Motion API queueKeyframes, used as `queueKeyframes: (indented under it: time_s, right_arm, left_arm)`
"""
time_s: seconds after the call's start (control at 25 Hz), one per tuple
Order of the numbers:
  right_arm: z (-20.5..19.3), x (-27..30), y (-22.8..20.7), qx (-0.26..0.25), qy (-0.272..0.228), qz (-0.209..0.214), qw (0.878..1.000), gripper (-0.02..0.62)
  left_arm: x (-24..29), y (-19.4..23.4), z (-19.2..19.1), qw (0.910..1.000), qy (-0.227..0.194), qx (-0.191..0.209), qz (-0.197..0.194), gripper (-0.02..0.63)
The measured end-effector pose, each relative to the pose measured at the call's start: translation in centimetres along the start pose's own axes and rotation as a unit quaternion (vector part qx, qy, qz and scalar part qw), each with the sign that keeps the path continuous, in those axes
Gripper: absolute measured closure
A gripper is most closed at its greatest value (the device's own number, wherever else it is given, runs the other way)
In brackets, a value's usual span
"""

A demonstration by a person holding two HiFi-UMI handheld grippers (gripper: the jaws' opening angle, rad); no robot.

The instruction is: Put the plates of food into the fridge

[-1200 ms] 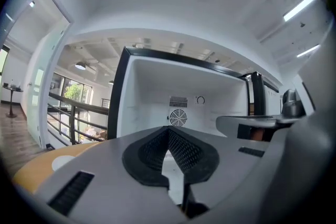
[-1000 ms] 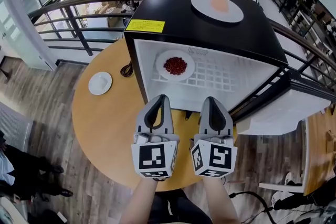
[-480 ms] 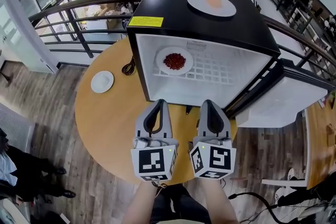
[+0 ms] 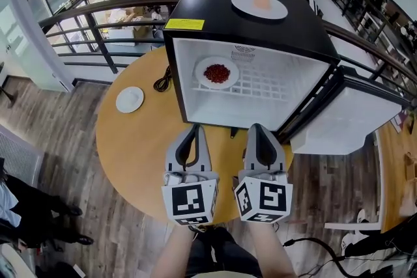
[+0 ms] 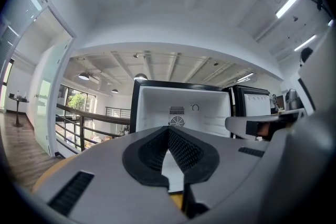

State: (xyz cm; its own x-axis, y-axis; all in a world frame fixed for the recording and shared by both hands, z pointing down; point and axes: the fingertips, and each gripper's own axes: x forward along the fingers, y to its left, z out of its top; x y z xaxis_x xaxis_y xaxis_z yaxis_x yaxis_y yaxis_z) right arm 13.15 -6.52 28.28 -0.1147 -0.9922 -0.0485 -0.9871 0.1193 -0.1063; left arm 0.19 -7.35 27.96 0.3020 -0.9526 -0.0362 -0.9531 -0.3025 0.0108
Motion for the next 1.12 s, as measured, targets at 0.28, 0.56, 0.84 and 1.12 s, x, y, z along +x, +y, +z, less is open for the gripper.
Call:
queueKeyframes:
  time_s: [0.28,0.56,0.84,1.12]
  right_arm:
    - [0.6,-1.2,2.0,-0.002,-0.01,0.037,0.999,0.583]
    - [0.5,-1.9,5.4,0.007,-0.001,0.098,0.995,0.583]
    - [-0.4,-2.4,9.5,0.018,0.012,0.17,0.985,0.583]
    - [-1.2,-2.5,14.2,0.025,0.024,0.229,0.973,0.583]
  left_arm:
    - [-2.8,1.7,0.8,0.9992,-0.004,0.005,0.039,0.598]
    - [-6.7,4.9,0.9,0.9939,-0.001,-0.007,0.11,0.598]
    - [-11.4,8.0,1.3,0.9834,-0.002,0.001,0.181,0.598]
    - [-15.6,12.0,1.0,0.968,0.004,-0.003,0.251,0.598]
